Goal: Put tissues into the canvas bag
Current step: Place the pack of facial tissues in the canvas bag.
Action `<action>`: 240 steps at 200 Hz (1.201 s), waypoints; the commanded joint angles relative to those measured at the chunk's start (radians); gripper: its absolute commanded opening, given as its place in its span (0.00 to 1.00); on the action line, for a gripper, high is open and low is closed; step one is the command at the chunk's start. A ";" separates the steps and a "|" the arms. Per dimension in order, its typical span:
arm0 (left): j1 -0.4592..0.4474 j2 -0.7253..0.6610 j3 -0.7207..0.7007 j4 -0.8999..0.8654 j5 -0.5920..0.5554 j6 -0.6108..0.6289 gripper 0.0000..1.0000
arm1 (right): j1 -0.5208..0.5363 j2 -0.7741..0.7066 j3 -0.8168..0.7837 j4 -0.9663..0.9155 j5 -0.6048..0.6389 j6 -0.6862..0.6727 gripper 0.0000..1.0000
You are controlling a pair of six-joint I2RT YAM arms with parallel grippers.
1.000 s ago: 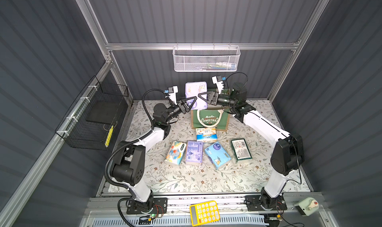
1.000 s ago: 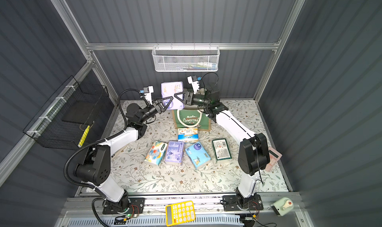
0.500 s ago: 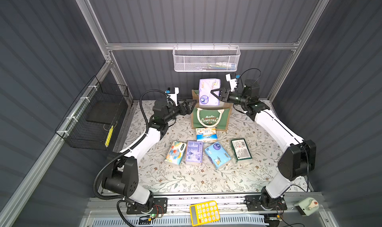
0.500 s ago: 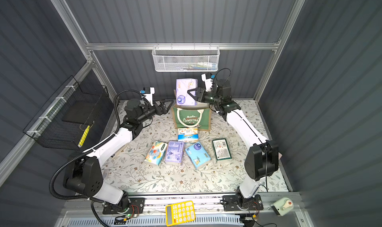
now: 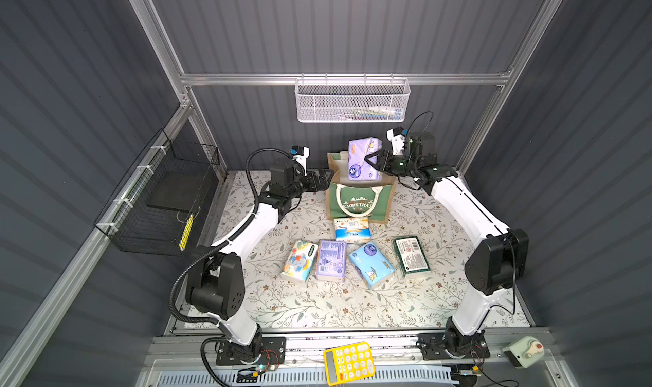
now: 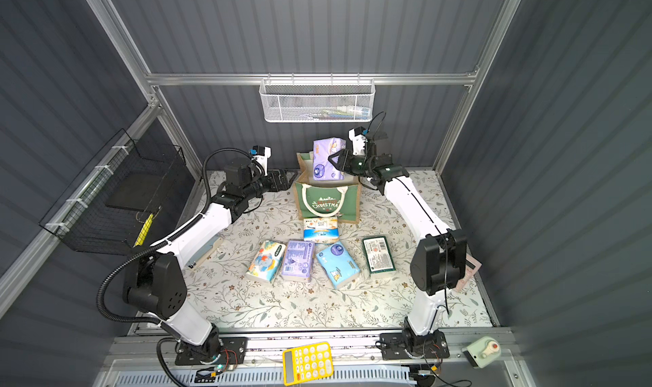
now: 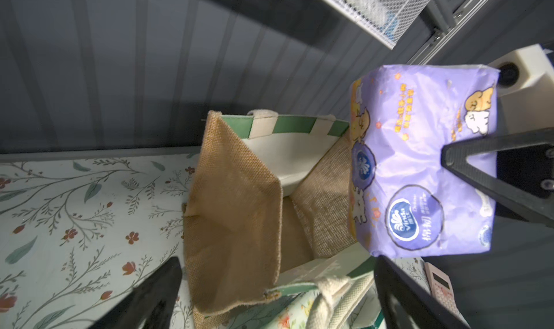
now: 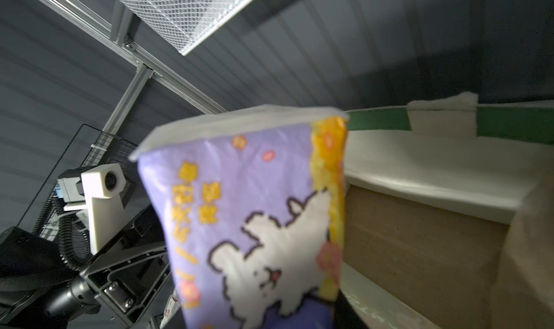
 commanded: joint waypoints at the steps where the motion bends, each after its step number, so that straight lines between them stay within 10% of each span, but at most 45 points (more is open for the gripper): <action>1: -0.013 0.017 0.048 -0.091 -0.055 0.053 1.00 | 0.004 0.043 0.065 -0.041 0.023 0.013 0.43; 156: -0.096 0.242 0.343 -0.379 -0.163 0.208 0.88 | 0.049 0.246 0.195 -0.115 0.004 0.108 0.44; 240: -0.098 0.294 0.387 -0.403 -0.158 0.217 0.44 | 0.062 0.279 0.162 -0.137 0.042 0.142 0.45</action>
